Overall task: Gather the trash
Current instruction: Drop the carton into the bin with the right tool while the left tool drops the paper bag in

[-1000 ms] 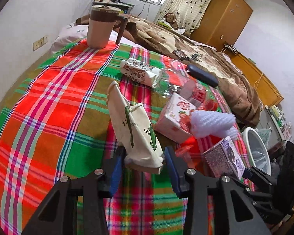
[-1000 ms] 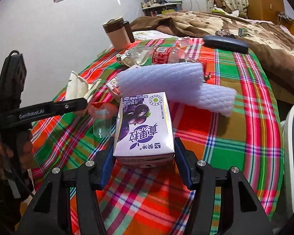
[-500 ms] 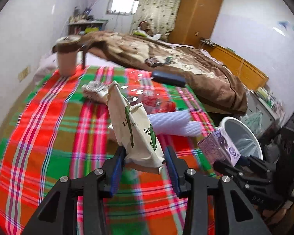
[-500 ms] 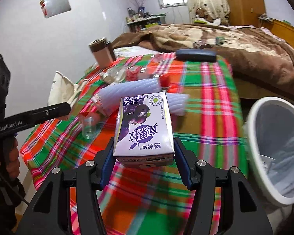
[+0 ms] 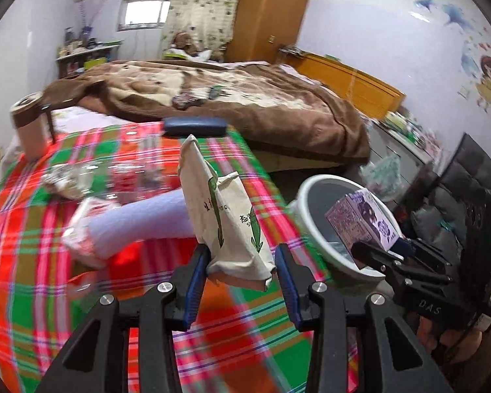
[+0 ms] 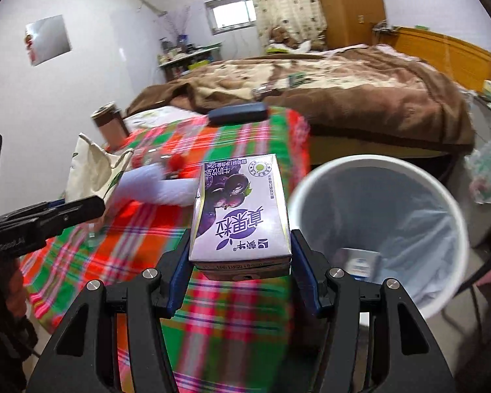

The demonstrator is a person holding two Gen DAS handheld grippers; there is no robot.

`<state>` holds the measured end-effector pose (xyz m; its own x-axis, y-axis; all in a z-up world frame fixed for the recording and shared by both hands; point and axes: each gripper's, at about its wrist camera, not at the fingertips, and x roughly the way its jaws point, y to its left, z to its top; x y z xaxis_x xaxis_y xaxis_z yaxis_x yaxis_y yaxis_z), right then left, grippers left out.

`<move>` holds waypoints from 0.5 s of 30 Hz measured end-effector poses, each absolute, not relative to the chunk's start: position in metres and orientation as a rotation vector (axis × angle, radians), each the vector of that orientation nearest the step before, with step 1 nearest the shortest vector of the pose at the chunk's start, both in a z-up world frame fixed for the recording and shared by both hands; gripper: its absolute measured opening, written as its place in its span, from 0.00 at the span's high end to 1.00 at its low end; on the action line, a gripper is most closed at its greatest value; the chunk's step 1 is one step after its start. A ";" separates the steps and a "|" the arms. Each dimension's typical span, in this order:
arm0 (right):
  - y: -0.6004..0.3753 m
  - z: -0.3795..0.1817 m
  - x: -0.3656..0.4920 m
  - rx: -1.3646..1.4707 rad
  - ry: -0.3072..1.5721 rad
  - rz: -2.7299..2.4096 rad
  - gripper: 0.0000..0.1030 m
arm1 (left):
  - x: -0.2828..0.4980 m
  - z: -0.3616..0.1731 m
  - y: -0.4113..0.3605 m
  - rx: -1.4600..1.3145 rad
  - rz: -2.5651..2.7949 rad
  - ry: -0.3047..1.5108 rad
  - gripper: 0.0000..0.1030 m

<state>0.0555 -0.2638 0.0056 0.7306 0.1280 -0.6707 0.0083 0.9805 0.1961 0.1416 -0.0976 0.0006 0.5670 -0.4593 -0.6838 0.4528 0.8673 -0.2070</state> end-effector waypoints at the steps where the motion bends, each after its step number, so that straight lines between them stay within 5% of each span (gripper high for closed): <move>1: -0.271 0.005 0.054 0.201 0.750 0.050 0.44 | 0.141 0.000 -0.105 -0.001 -0.550 0.808 0.59; 15: -0.346 -0.009 0.051 0.245 0.787 -0.154 0.44 | 0.154 -0.023 -0.237 0.089 -0.758 0.875 0.59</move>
<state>0.0507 -0.3464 -0.0085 0.6966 -0.0456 -0.7160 0.2275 0.9605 0.1602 0.1545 -0.2372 -0.0231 0.4021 -0.5640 -0.7213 0.6334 0.7402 -0.2257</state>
